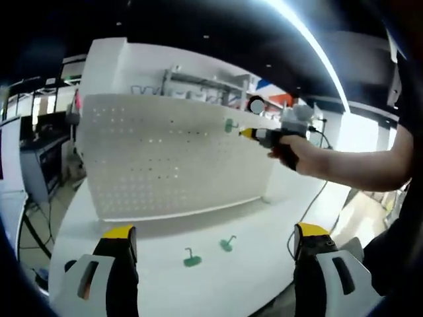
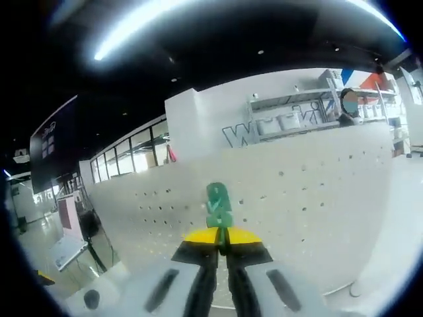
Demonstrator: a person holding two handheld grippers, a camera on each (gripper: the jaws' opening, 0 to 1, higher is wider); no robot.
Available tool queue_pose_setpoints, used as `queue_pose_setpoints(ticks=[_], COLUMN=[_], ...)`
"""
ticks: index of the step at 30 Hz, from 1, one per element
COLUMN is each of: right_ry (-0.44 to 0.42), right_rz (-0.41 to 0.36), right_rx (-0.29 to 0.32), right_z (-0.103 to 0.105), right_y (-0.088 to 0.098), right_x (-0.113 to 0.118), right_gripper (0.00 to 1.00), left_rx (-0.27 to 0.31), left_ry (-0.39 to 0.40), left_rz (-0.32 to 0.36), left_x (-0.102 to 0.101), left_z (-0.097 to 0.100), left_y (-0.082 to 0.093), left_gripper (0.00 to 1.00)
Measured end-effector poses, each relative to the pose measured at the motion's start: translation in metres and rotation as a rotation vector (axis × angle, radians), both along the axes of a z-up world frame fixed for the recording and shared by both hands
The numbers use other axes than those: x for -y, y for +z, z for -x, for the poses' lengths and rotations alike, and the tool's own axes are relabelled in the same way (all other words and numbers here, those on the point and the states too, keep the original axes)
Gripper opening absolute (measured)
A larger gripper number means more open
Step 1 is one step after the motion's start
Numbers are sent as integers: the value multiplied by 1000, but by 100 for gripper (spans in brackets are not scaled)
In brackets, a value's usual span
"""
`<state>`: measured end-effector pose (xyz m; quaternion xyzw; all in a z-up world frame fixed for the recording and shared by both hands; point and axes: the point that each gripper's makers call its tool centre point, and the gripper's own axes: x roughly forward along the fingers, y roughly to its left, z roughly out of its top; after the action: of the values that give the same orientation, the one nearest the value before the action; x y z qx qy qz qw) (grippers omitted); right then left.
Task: Insert the hook assembly into the mounting plate slot until the hook locks in place.
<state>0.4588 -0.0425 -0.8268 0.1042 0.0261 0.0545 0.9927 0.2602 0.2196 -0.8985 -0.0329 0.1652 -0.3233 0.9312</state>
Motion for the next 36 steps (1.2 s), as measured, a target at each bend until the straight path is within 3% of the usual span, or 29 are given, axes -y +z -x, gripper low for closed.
queue_pose_setpoints(ticks=[16, 27, 36], right_ry=[-75, -119, -146], right_rz=[34, 40, 70], right_rx=[61, 71, 84], right_z=[-26, -37, -40], right_y=[22, 24, 18], right_x=[31, 44, 39], right_gripper=[1, 1, 1], left_rx=[-8, -20, -29], left_ry=[12, 13, 15], left_rz=[-9, 7, 1], left_x=[1, 4, 2], left_z=[0, 0, -3], left_y=[-2, -4, -7], left_gripper=[100, 100, 100])
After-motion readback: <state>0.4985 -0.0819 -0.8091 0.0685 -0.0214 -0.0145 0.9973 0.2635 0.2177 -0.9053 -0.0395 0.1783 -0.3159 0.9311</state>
